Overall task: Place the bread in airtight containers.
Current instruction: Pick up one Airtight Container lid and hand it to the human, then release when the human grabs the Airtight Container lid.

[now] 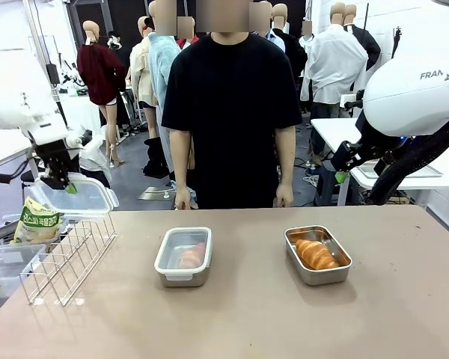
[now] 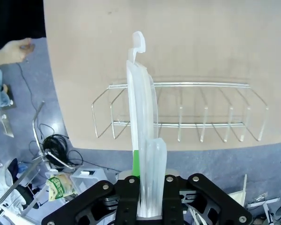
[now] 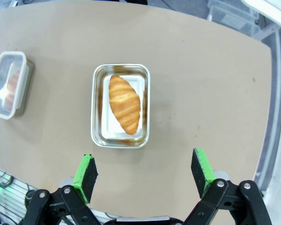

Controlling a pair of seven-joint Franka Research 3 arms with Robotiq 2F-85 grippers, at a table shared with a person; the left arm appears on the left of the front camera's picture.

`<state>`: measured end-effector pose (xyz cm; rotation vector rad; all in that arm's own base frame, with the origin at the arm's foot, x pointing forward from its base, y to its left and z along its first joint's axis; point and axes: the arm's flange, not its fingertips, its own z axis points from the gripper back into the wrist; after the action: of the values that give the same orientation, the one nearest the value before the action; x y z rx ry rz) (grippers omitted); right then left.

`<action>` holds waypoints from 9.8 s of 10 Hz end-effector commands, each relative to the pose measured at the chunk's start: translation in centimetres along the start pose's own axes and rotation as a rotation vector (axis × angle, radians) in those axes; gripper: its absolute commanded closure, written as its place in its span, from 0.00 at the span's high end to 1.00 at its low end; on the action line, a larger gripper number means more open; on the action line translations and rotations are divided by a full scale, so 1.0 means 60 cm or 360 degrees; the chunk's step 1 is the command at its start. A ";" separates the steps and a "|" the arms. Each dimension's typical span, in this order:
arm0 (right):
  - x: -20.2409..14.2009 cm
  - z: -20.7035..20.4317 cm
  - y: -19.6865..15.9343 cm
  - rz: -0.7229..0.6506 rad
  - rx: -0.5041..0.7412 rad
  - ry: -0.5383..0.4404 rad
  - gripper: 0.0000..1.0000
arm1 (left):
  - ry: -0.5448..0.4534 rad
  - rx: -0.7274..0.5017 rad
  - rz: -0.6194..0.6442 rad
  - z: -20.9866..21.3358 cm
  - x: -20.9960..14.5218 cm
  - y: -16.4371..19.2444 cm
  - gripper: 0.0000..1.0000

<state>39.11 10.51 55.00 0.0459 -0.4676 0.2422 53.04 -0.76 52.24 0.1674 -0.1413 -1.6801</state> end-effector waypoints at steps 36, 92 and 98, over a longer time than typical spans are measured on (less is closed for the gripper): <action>-0.001 -0.001 0.000 0.0000 0.0001 -0.0001 1.00 | -0.0324 0.0759 -0.1051 0.131 0.366 0.082 0.00; -0.001 -0.001 0.000 0.0000 0.0001 -0.0001 1.00 | -0.0325 0.0799 -0.1072 0.145 0.370 0.081 1.00; -0.001 -0.001 0.000 0.0000 0.0001 -0.0001 1.00 | -0.0325 0.0799 -0.1072 0.145 0.370 0.081 1.00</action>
<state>39.11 10.53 55.00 0.0458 -0.4676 0.2426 53.61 -23.50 61.00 0.4583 -0.7289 -2.3047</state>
